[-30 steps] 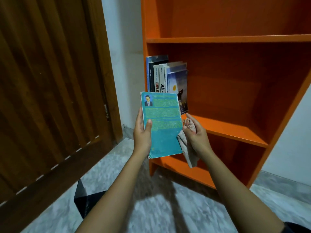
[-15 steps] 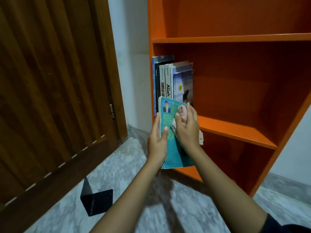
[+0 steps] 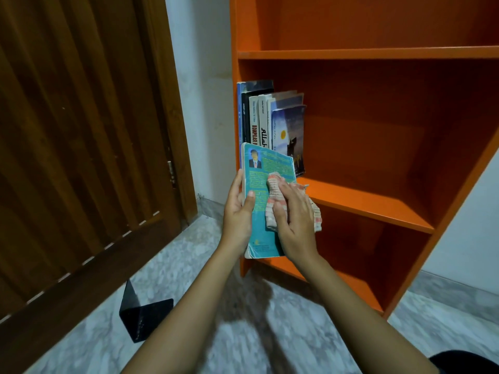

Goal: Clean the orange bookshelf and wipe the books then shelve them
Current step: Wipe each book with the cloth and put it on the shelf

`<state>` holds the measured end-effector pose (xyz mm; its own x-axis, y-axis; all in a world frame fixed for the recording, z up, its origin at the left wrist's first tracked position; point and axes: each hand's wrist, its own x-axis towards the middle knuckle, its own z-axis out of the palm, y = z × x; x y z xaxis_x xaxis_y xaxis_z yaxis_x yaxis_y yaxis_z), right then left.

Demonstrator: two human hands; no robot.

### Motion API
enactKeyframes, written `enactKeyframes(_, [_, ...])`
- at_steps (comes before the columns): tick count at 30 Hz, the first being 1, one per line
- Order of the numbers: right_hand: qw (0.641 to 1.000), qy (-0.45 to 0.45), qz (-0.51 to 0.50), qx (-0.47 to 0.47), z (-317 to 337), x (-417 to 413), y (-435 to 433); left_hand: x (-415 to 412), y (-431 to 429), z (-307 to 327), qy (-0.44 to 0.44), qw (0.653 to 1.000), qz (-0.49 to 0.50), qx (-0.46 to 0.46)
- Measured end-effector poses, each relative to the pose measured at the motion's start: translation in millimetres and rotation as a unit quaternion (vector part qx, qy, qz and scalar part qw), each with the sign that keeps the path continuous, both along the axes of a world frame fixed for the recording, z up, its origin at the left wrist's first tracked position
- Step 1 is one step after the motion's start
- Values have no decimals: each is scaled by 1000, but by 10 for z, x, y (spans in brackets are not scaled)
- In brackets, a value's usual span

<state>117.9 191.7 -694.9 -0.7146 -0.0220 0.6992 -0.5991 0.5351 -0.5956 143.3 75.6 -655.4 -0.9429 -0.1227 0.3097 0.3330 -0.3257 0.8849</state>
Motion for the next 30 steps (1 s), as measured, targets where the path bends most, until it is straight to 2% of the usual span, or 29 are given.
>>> enactKeyframes(5, [999,7,28,44,94,-20,7,29,-130,91,-6,997,-73,-29])
enactKeyframes(11, [984,90,52,146,707,-243,-58,53,-229,211,-24,993,-117,-24])
enactKeyframes(14, [995,68,13,72,878,-449,-84,65,-161,217,-9,994,-106,3])
enactKeyframes(17, [997,-17,-57,-46,776,-552,-79,89,-63,209,-7,997,-71,-17])
enactKeyframes(19, [992,-64,-79,-77,593,-519,-89,82,-9,184,-6,999,-44,-14])
enactKeyframes(24, [998,-50,16,-46,286,-338,-130,41,-32,169,-5,998,-24,54])
enactKeyframes(30, [996,-2,63,56,411,-267,-114,49,-85,230,-48,988,-41,140])
